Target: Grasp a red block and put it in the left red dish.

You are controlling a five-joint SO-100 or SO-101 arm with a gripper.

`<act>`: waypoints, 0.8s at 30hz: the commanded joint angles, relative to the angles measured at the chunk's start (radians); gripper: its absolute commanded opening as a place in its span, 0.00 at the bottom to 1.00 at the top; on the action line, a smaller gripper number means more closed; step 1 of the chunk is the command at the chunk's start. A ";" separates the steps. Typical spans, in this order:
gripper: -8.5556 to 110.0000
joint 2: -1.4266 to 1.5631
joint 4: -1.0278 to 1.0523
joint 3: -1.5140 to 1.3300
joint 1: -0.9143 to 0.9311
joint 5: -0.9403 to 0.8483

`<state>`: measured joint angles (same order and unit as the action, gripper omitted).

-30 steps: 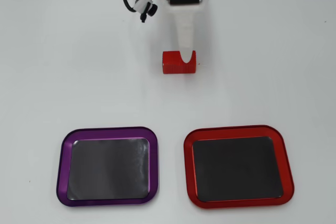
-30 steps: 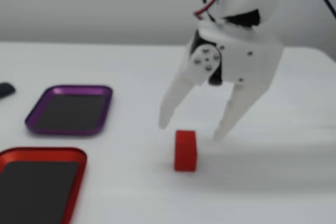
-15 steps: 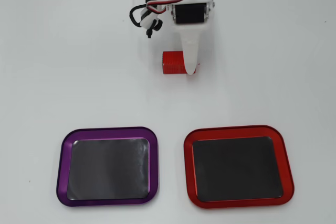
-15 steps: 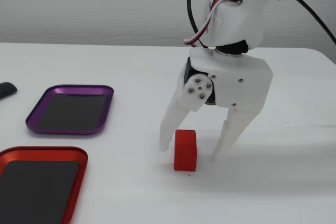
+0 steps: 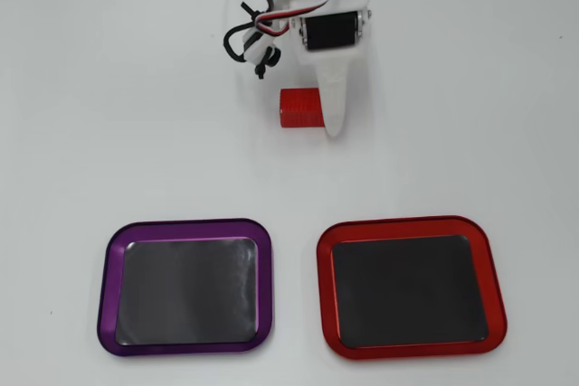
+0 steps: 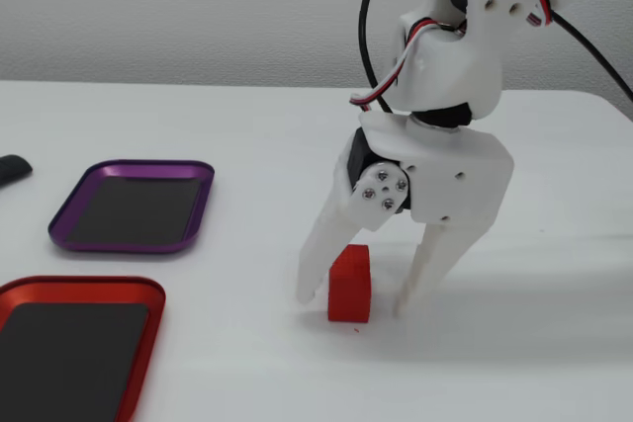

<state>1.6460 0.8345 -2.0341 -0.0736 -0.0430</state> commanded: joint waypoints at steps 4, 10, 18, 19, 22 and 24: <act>0.21 0.003 -0.018 0.005 0.003 -0.020; 0.11 0.003 -0.018 0.008 0.020 -0.107; 0.07 0.018 -0.025 0.009 0.034 -0.135; 0.07 0.018 -0.025 0.011 0.031 -0.137; 0.07 0.020 -0.025 0.011 0.025 -0.137; 0.09 0.021 -0.025 0.011 0.023 -0.137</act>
<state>1.6460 0.8084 -2.0371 -0.0430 -0.1733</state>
